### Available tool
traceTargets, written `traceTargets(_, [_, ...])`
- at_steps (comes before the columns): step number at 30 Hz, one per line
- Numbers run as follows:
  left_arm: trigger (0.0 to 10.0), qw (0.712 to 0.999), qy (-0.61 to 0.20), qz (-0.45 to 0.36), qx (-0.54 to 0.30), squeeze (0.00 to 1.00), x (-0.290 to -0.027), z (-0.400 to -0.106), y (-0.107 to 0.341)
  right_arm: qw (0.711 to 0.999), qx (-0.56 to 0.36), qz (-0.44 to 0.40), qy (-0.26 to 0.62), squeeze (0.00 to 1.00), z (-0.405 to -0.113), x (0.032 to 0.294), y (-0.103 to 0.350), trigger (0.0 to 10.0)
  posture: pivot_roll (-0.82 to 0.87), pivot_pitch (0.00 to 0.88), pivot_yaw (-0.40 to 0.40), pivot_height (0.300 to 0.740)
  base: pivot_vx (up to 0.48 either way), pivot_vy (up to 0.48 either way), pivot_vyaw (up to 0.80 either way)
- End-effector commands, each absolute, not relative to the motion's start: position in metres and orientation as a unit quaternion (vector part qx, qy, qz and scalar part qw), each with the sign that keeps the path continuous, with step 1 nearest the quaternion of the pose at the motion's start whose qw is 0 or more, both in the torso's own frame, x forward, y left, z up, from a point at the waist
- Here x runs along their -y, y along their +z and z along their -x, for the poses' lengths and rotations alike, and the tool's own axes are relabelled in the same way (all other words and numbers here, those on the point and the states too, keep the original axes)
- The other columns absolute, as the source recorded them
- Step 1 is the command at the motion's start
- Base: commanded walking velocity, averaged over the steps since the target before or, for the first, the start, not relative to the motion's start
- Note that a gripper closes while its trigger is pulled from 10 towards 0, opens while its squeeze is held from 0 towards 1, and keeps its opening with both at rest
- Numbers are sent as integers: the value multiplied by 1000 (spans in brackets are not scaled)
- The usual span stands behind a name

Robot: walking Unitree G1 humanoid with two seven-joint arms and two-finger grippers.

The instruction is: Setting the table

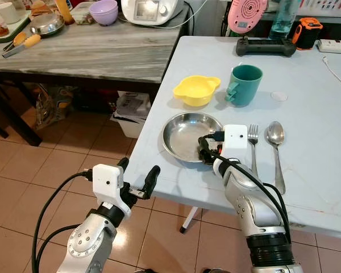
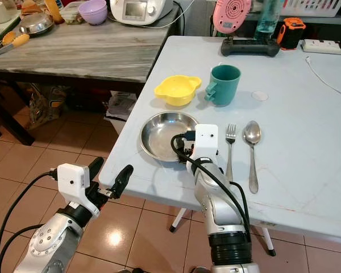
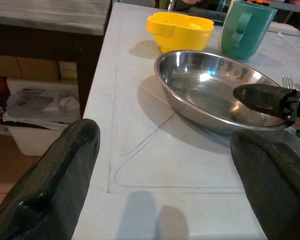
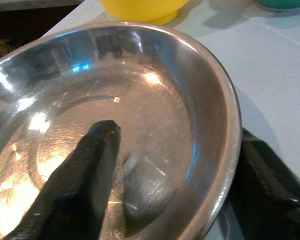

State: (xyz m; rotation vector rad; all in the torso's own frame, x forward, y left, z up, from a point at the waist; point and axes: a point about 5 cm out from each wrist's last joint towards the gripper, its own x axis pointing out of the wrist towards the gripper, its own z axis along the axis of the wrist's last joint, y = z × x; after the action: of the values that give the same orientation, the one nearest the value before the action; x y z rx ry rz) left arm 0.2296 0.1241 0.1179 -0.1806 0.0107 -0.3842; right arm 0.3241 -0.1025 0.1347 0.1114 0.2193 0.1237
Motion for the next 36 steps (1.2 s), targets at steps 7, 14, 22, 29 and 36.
traceTargets(7, [10000, 979, -189, 79, -6, 1000, -126, -227, 119, 986, -134, -75, 58, 0, -327, 98, 132, 0, -87, 161, 79, 740, 0, 0, 0])
traceTargets(14, [10000, 975, -206, 78, -6, 1000, -126, -225, 119, 986, -140, -75, 50, 0, -329, 103, 132, 0, -85, 158, 77, 740, 0, 0, 0])
traceTargets(22, [10000, 969, -233, 77, -15, 1000, -124, -223, 117, 986, -148, -73, 38, 0, -329, 106, 129, 0, -83, 154, 76, 740, 0, 0, 0])
traceTargets(29, [10000, 965, -253, 64, -23, 0, -124, -222, 115, 985, -150, -73, 33, 0, -330, 107, 128, 0, -83, 150, 77, 740, 0, 0, 0])
traceTargets(36, [10000, 967, -247, 60, -21, 0, -125, -223, 113, 985, -156, -73, 25, 0, -330, 109, 125, 0, -84, 145, 77, 740, 0, 0, 0])
